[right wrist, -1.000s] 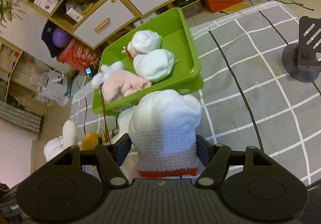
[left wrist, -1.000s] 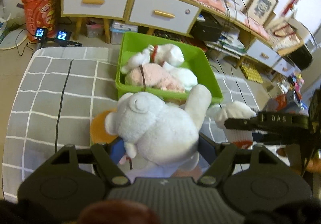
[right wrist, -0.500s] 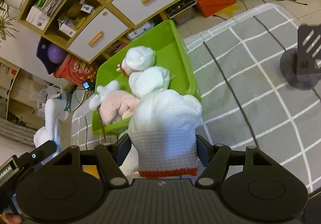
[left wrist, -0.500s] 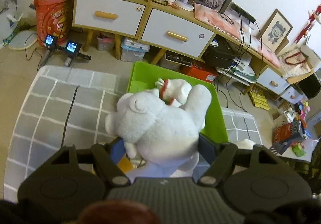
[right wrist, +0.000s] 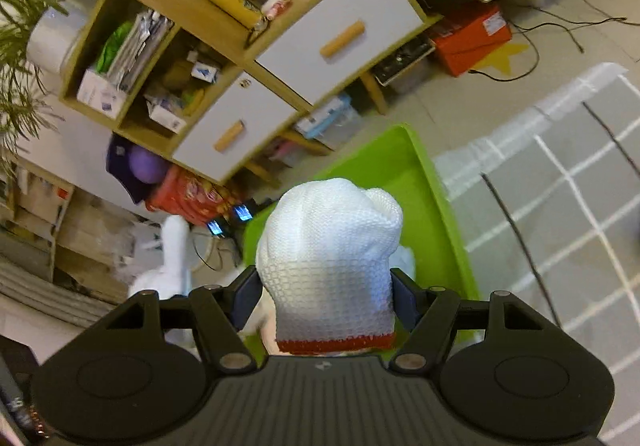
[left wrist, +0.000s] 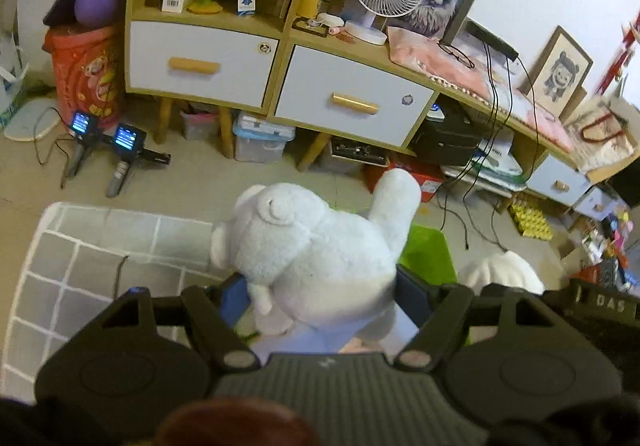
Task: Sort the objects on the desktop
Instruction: 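Lift the white bear with the left gripper while the right lifts the red-cuffed glove over the bin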
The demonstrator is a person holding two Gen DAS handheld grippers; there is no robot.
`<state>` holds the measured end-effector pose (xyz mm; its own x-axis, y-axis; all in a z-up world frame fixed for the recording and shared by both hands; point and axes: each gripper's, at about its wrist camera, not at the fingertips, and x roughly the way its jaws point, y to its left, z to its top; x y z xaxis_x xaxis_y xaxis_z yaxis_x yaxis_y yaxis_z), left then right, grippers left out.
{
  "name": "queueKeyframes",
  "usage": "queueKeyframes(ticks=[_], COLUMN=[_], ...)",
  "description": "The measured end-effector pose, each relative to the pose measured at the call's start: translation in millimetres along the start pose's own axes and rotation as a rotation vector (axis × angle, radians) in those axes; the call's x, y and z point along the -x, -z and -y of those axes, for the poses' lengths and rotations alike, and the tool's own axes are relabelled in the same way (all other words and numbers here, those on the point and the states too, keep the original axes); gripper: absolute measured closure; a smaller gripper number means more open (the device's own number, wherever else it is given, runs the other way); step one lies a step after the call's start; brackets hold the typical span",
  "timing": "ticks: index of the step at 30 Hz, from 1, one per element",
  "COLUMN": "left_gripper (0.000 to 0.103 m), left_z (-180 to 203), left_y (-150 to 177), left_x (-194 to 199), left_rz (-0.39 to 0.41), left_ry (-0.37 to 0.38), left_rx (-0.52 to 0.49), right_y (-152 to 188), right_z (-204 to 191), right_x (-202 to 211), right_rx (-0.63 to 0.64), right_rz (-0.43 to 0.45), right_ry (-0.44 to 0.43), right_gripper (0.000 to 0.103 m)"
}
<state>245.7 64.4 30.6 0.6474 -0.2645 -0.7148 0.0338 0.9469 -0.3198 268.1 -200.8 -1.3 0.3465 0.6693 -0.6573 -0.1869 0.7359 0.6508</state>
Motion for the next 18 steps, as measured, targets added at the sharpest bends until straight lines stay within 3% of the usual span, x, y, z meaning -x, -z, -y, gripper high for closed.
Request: queueKeyframes(ticks=[4, 13, 18], left_gripper=[0.029, 0.029, 0.029], left_z=[-7, -19, -24], left_y=[7, 16, 24], left_x=[-16, -49, -68], left_rz=[0.018, 0.091, 0.067], left_ry=[0.006, 0.053, 0.040], left_rx=[0.004, 0.041, 0.069], right_y=[-2, 6, 13], right_z=[8, 2, 4], right_x=[-14, -40, -55], right_rx=[0.016, 0.134, 0.143], right_rz=[0.039, 0.104, 0.087], right_ry=[0.063, 0.112, 0.135], right_gripper=[0.034, 0.034, 0.034])
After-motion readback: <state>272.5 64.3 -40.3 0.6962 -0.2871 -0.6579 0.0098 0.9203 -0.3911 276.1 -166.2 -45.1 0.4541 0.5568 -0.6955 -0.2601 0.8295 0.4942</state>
